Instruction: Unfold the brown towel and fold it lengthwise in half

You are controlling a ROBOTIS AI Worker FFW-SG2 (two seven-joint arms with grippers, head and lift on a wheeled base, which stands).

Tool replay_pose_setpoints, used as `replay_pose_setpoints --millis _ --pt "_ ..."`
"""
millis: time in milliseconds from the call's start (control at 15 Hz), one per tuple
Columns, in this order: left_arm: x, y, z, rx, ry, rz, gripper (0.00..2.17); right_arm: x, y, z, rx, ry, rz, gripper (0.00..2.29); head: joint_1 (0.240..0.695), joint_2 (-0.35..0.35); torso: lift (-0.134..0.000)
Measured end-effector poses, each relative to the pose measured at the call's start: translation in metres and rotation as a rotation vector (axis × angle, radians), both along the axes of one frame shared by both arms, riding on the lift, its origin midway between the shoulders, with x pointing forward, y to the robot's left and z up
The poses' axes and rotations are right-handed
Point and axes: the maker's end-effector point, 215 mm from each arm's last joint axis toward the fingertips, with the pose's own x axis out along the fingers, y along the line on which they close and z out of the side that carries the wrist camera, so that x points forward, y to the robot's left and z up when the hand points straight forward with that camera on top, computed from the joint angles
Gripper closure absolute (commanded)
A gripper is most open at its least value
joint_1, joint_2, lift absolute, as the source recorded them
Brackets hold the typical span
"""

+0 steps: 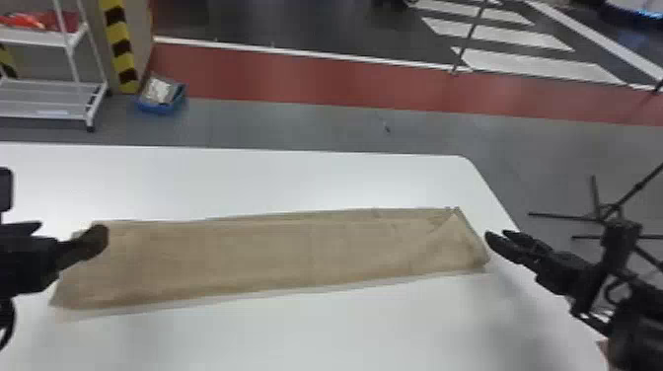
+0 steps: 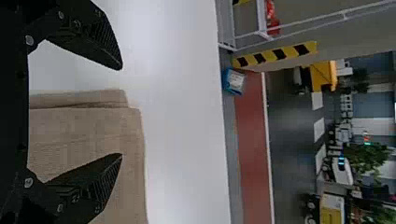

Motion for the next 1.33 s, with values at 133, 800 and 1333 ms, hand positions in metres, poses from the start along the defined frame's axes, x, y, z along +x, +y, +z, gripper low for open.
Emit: replay_pose_setpoints --millis 133,800,1333 --pt "0.036 -0.012 -0.004 -0.039 -0.047 -0.036 0.34 0.011 0.005 0.0 0.005 -0.008 0.005 0.06 0.695 -0.252 -0.118" --pt "0.08 -0.007 -0.027 -0.069 -0.019 -0.07 0.46 0.059 0.023 -0.004 -0.064 -0.052 0.04 0.07 0.695 -0.21 -0.118" --pt "0.047 -0.007 -0.05 -0.087 0.061 -0.079 0.4 0.054 0.016 -0.009 -0.07 -0.052 0.029 0.07 0.695 -0.221 -0.118"
